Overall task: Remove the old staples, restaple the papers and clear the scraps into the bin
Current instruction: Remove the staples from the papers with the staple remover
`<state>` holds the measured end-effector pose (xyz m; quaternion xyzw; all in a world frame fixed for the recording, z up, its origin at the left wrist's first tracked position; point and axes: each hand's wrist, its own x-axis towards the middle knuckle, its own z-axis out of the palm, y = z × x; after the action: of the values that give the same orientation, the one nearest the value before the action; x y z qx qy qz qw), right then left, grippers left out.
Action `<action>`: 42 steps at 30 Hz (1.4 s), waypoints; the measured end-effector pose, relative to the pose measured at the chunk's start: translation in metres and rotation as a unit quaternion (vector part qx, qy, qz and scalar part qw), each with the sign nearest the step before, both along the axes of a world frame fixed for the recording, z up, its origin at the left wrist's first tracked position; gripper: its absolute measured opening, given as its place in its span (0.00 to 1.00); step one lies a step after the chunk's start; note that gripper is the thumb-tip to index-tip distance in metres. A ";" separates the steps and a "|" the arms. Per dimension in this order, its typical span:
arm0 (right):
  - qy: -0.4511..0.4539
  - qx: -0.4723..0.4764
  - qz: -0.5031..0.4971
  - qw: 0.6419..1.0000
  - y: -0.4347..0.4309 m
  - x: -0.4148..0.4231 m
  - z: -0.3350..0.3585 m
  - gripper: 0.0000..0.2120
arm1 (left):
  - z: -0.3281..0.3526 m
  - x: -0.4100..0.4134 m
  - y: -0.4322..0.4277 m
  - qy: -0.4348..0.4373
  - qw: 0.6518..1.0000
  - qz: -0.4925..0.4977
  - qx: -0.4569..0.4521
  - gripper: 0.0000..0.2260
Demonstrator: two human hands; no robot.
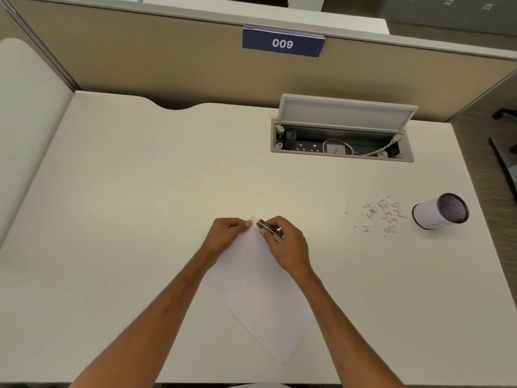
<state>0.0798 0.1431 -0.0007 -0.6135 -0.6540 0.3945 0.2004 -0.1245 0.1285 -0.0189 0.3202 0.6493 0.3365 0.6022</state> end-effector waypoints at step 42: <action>-0.049 0.155 -0.003 0.987 -0.028 0.013 0.006 0.07 | 0.039 0.034 -0.033 -0.023 0.997 0.021 0.072 0.12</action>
<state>0.0924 0.1148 0.0056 -0.5955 -0.7147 0.2566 0.2619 -0.0910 0.0959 0.0196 0.3408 0.6157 0.4022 0.5856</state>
